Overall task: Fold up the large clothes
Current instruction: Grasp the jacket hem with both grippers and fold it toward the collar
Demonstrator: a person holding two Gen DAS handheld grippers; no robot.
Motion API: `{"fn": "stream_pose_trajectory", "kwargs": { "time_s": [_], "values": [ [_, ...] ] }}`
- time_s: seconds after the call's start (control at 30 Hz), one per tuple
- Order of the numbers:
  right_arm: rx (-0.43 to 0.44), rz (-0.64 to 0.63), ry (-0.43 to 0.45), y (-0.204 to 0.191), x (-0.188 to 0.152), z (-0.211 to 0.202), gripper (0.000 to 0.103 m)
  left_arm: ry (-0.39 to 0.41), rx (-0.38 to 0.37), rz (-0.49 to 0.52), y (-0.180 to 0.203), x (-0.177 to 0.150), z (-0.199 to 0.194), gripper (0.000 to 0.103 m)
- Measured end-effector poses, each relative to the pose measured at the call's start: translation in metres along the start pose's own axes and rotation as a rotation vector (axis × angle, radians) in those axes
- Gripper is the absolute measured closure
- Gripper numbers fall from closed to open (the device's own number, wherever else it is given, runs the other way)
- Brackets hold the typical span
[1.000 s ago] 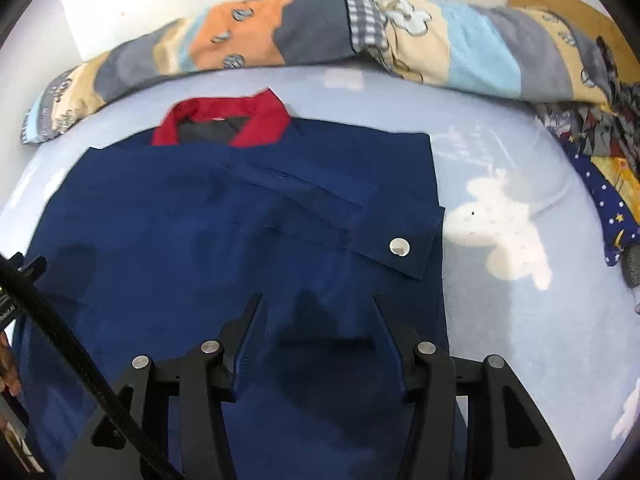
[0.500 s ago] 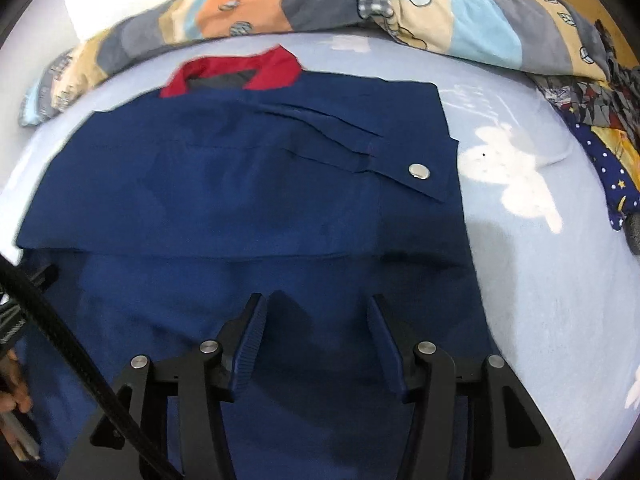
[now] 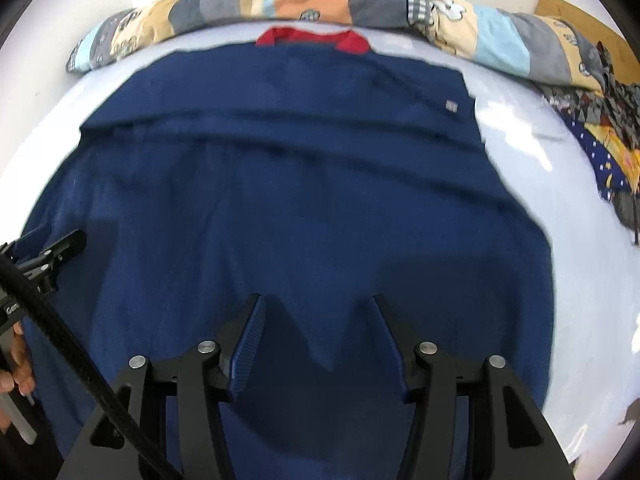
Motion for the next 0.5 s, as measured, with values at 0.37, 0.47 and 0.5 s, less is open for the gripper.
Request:
{"fn": "stream_pose_trajectory", "kwargs": {
  "time_s": [0.37, 0.47, 0.5],
  "values": [
    [0.105, 0.087, 0.046, 0.027, -0.062, -0.047, 0.036, -0.059, -0.046, -0.012, -0.041, -0.032, -0.042, 0.022],
    [0.148, 0.161, 0.086, 0.054, -0.087, -0.078, 0.036, -0.079, -0.077, -0.050, -0.067, -0.039, -0.056, 0.022],
    [0.142, 0.174, 0.092, 0.060, -0.094, -0.084, 0.036, -0.082, -0.081, -0.076, -0.080, -0.042, -0.061, 0.022]
  ]
}}
Point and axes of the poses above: each gripper's, at about its wrist camera, not at the fingertips, and z roughly the way its jaws point, y to its right, x to its top, the point moved 5 cm from there along z, roughly the way its jaws point, and after that the axes turned 2 degrees about -y, right-handed, at the moved point
